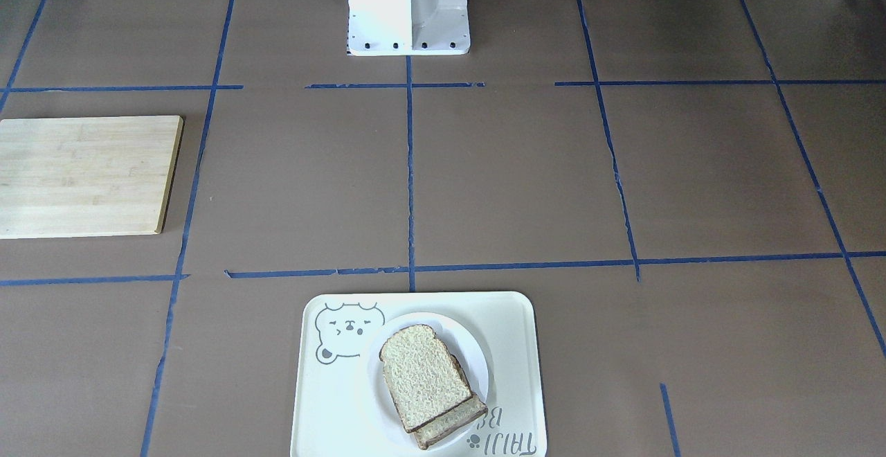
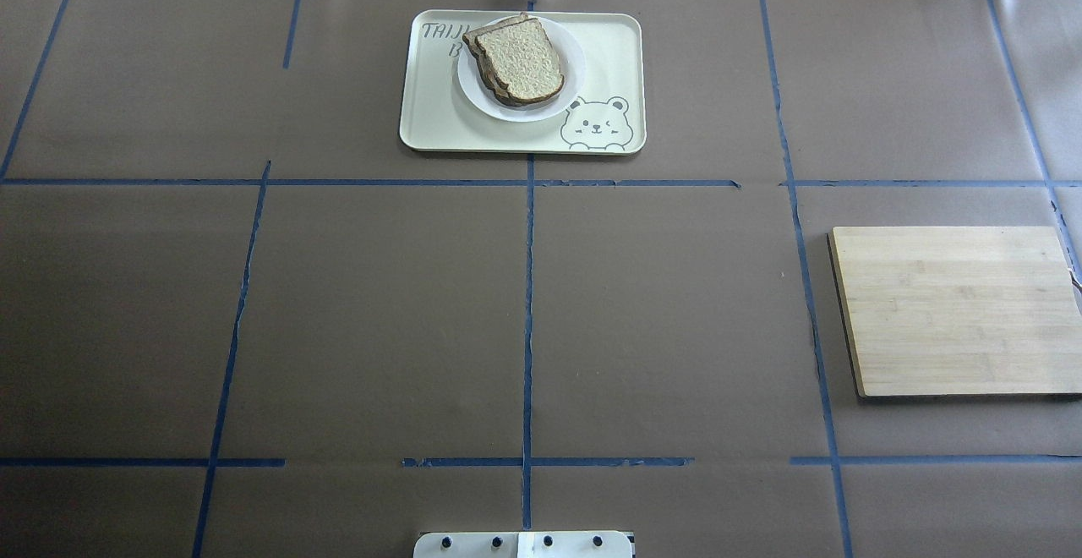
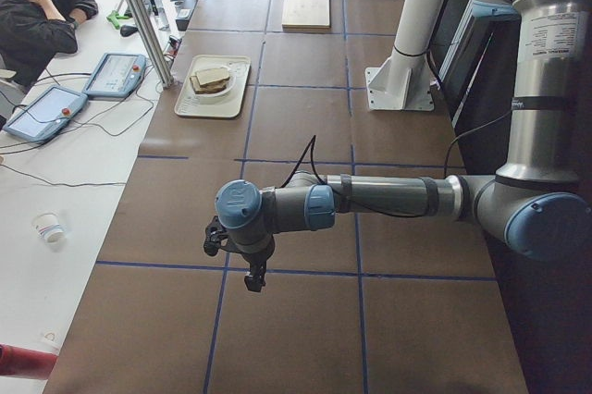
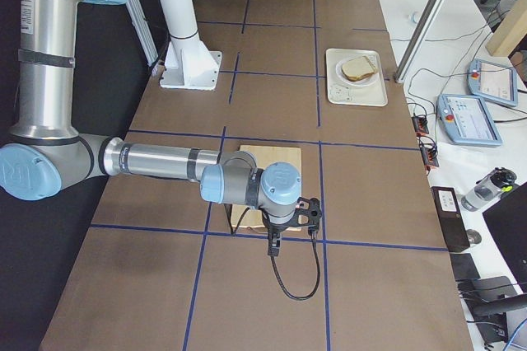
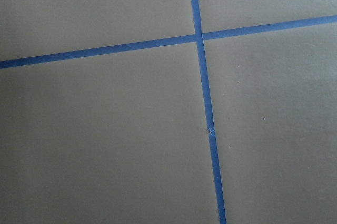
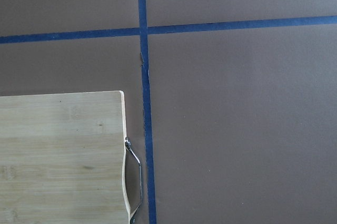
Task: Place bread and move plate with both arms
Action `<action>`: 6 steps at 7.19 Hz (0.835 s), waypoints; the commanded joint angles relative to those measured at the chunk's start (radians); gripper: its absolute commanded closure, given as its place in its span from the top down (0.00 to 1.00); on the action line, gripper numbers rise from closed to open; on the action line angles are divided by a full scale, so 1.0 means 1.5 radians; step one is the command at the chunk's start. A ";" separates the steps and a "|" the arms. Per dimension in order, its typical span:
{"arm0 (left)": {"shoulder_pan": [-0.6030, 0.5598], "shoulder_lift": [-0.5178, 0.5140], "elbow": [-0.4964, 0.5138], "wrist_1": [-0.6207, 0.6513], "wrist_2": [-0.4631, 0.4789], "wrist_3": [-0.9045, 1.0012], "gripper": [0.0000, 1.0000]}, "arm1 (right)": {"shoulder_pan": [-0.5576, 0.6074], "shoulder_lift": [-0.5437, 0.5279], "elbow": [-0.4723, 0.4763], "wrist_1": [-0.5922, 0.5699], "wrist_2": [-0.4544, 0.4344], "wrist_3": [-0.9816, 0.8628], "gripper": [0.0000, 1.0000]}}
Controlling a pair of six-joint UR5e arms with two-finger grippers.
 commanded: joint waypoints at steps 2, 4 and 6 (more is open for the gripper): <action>0.000 0.000 0.000 0.000 0.000 0.001 1.00 | 0.000 -0.001 0.000 0.000 0.000 0.000 1.00; 0.000 0.000 0.001 0.000 0.000 0.001 1.00 | 0.000 0.002 0.000 0.000 0.000 0.000 1.00; 0.000 -0.001 0.003 0.000 0.000 0.001 1.00 | 0.001 0.002 0.001 0.004 0.000 0.000 1.00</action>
